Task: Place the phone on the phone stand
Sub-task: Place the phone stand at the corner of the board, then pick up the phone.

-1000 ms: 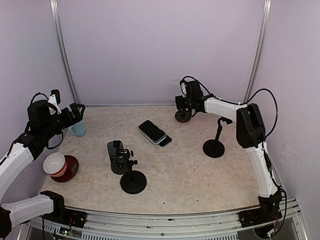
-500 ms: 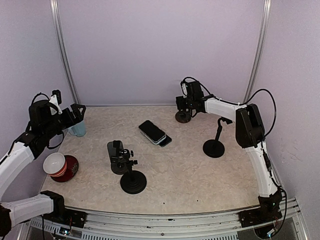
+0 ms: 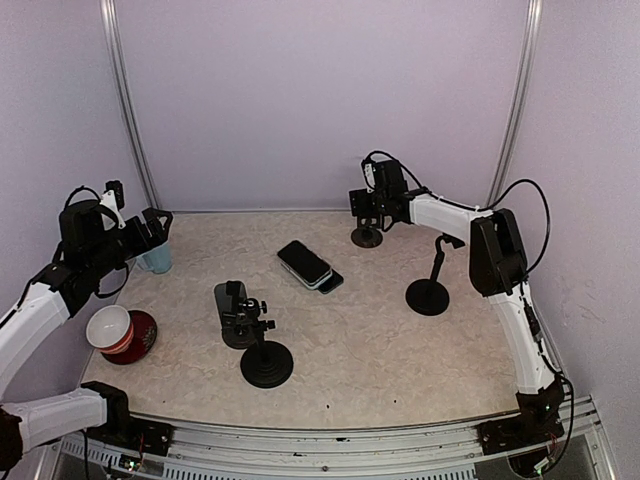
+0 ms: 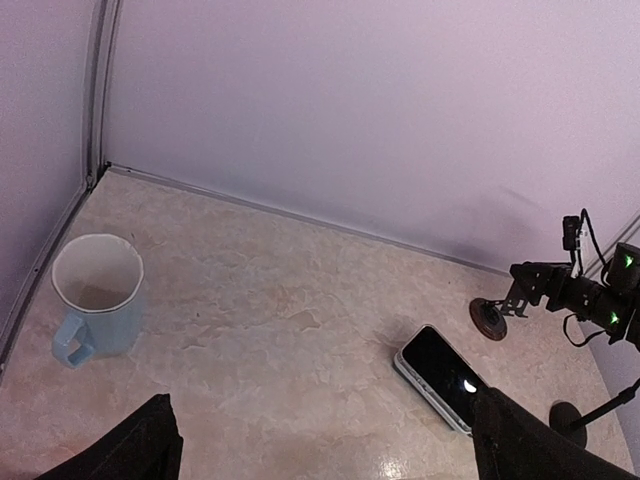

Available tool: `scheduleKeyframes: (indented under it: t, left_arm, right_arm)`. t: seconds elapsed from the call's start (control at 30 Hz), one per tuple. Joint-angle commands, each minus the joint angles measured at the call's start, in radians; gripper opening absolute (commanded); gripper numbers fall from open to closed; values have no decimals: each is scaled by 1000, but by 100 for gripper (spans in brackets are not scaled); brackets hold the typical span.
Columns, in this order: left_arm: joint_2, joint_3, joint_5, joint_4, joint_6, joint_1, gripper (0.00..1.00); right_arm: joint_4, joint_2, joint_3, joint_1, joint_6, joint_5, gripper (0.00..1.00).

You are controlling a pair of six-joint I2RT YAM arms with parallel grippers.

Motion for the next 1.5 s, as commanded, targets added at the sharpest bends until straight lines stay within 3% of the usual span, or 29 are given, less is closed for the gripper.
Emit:
scheduleKeyframes:
  t: [0.0,0.2,0.47,0.67,0.97,1.47]
  left_arm:
    - [-1,-8,10,25,-5,11,99]
    - [-3,-8,13,25,-6,11,99]
    - [-14,-11,18,28,-9,12,99]
    - [-18,-10,13,25,-8,14,99]
    - [-23,-11,-1,20,-4,23,99]
    - [-20,-12,-6,18,0,25,99]
  right_arm:
    - [-8,-6,39,-8,-10,-9,89]
    - [-31,-109,7,-8,-32,-17,100]
    - [-58,-324,-118,42,-101,-53,100]
    - [-126,-385,-156,173,-183,-38,100]
    - [-124,-282,-227,348,-202,7,100]
    - [-215,-31,-117,362,-170,2,100]
